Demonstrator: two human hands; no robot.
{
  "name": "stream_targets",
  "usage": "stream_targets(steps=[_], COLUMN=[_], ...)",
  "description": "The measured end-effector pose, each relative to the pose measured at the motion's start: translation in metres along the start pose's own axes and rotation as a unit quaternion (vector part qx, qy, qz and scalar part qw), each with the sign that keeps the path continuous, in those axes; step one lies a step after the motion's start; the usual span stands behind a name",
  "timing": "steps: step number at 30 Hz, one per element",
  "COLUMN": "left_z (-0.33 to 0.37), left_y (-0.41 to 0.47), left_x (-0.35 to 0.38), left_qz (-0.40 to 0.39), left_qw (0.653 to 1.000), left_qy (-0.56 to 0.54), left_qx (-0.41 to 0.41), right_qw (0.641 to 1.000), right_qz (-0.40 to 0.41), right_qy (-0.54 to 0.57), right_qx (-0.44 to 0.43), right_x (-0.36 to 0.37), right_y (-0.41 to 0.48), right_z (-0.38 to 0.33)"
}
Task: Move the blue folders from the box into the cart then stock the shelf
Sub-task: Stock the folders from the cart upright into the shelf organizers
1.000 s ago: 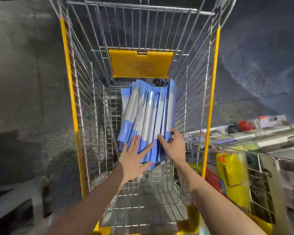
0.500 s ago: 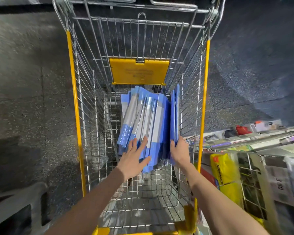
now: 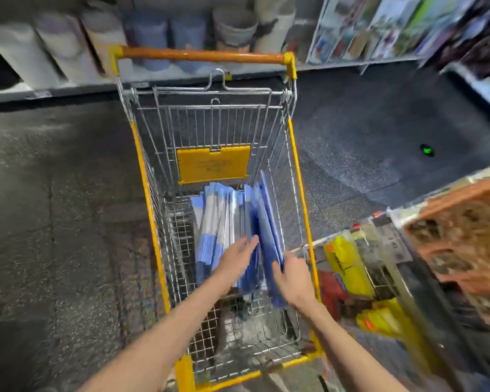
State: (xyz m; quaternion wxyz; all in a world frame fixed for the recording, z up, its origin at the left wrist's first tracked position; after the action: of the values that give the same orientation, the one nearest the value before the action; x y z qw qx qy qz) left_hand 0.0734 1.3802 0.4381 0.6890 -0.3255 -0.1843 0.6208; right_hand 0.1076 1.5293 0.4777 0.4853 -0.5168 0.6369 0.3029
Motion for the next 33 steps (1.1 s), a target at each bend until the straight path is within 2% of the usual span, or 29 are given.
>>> stream_targets(steps=[3,5,7,12,20,22,24,29,33], left_z=[0.013,0.014,0.010,-0.013,-0.014,-0.010,-0.004,0.013,0.012], left_y=[-0.029,-0.048,-0.067,-0.098,-0.141,-0.146,-0.158,-0.190,-0.214], left_x=[0.000,-0.006,-0.017,-0.039,-0.054,-0.057,-0.054,-0.031,-0.006], left_qz=[-0.035,-0.043,-0.023,0.018,0.015,0.026,0.022,-0.009,-0.050], left_qw=[0.993,0.991,0.989,0.992,0.983,0.978,0.976,0.970,0.963], left_qy=[-0.100,-0.117,-0.138,-0.128,-0.175,-0.191,-0.186,-0.176,-0.199], left_qx=[-0.047,-0.058,-0.046,-0.002,0.049,0.077,0.111,0.165,0.175], right_qw=[0.998,0.995,0.993,0.989,0.981,0.985,0.981,0.955,0.917], right_qz=[0.005,0.028,0.053,0.042,0.064,0.042,0.017,0.094,0.096], right_qy=[-0.046,-0.057,-0.045,-0.064,-0.055,0.014,0.149,0.281,0.386], right_qx=[-0.041,-0.071,-0.095,-0.125,-0.175,-0.167,-0.124,0.026,0.023], right_x=[-0.016,-0.023,-0.032,-0.045,-0.058,-0.064,-0.075,-0.123,-0.162], right_y=[-0.043,-0.072,-0.102,-0.148,-0.187,-0.189,-0.186,-0.167,-0.155], right_z=[-0.032,-0.050,-0.065,-0.077,-0.081,-0.075,-0.064,-0.030,-0.035])
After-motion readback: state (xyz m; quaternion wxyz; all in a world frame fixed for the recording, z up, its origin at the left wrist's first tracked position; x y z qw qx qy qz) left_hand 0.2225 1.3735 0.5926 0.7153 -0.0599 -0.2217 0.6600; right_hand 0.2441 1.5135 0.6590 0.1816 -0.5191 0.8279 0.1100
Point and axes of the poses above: each hand's wrist, its own y-axis towards the middle knuckle, its own x-axis out of the palm, z = x × y, the point moved 6 cm from there along y, towards the middle knuckle, and after that the axes turned 11 degrees about z, right-handed, at the moved point
